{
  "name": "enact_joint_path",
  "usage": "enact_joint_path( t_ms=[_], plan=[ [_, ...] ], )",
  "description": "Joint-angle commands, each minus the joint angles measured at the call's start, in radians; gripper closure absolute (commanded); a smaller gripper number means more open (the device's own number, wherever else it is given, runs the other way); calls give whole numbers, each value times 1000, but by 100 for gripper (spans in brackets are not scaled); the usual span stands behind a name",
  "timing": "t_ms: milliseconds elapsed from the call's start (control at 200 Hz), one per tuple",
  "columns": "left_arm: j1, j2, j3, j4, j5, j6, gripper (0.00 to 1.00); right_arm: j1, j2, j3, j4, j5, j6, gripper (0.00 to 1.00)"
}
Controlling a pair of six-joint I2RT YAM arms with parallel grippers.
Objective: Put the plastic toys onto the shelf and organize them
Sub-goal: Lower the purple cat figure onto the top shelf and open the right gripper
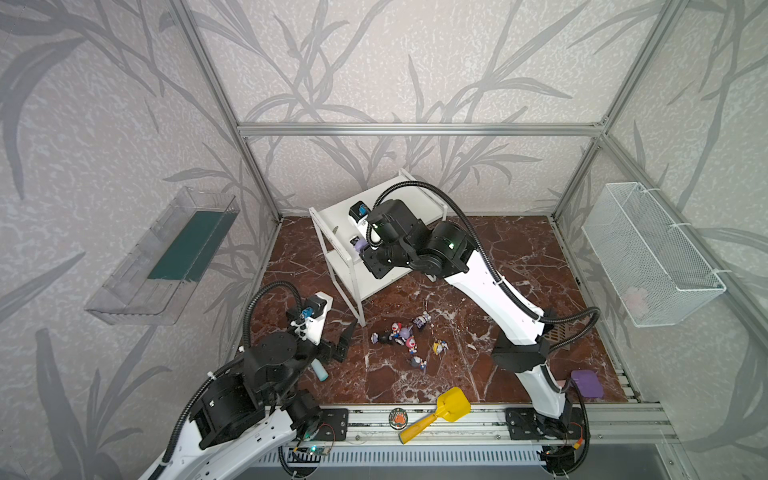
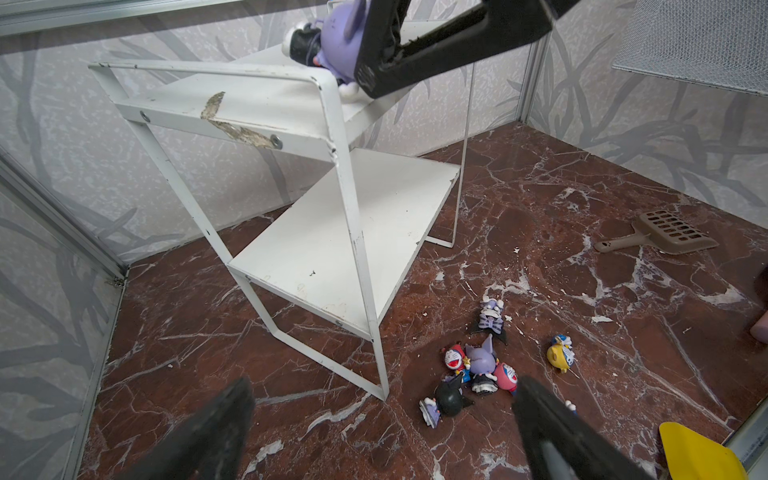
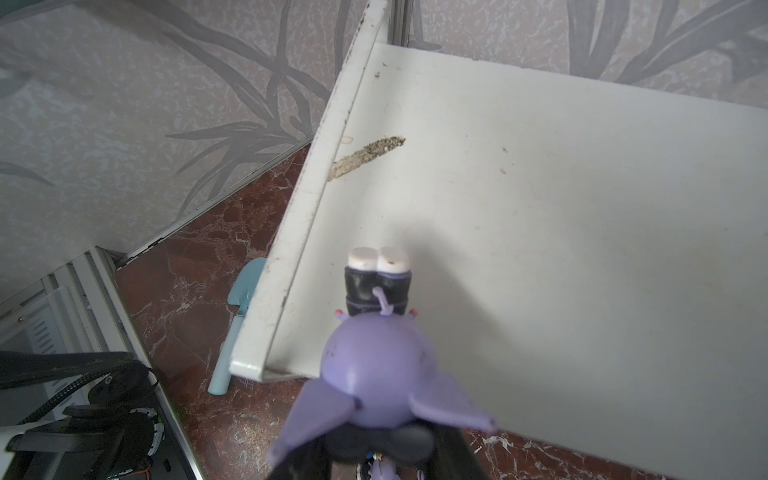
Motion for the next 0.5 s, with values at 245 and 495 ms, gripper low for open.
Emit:
enact_joint_path(
  t_ms=[245, 495],
  plan=[
    [1, -11, -11, -3, -8, -11, 1, -1, -1, 27, 44, 20, -5, 58],
    [1, -13, -11, -4, -7, -10, 1, -1, -5, 27, 57, 13, -8, 56]
  ],
)
